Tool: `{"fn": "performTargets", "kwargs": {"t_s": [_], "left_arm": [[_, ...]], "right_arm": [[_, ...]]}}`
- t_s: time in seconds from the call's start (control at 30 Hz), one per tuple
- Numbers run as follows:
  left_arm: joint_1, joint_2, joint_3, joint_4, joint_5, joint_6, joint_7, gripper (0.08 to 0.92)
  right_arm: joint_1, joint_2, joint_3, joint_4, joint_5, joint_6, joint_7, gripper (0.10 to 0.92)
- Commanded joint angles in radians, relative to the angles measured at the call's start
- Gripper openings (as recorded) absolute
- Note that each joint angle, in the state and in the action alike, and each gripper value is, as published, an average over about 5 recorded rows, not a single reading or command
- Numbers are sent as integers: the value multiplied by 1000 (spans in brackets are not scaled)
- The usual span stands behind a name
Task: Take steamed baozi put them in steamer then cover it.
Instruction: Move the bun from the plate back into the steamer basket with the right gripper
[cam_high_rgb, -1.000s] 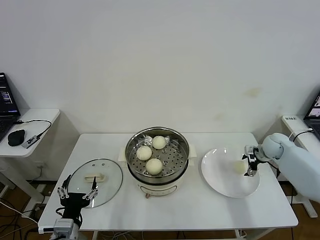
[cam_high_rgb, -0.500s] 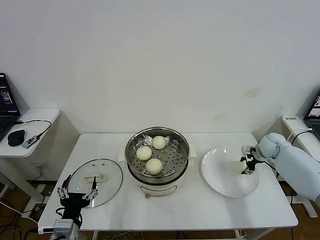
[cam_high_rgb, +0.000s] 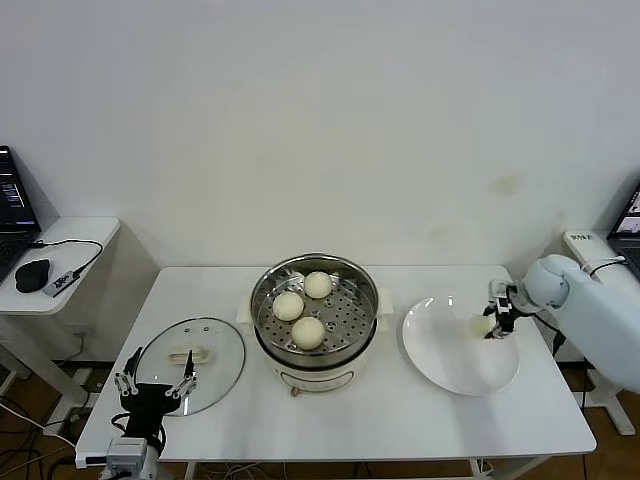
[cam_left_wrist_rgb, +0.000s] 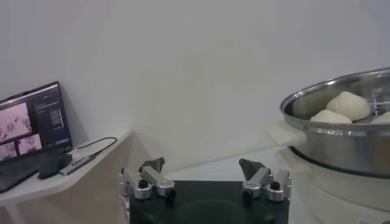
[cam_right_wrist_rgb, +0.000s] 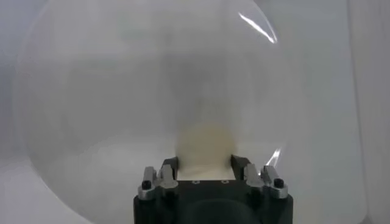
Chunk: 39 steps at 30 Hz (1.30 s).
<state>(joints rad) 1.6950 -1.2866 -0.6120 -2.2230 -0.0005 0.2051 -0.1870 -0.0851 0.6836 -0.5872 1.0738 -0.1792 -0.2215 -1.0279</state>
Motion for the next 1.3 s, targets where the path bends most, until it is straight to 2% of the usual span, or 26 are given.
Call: {"fn": "performTargets", "kwargs": {"t_s": [0.03,0.4,0.73,1.03,1.3], "left_arm": [[1,-1,2,-2,0,0,0,823],[2,-3,2,-10,-1,-1,1,823],[-5,-11,4,-11,0,0,1,823],[-7,-17,-1,-12,0,-1,1,823],[-14,-19,-4,-11,-3,-2,0,823]], "right_arm": [[294,-77,-217,182,213,-83,-1,568],[726,-25,-569,397,514,-237,60,577],[728,100,-645,538,744,-394,201,577],[646,231,-632,495,857,-488,326,577],[566,358,-640,387,839,-505,358,577]]}}
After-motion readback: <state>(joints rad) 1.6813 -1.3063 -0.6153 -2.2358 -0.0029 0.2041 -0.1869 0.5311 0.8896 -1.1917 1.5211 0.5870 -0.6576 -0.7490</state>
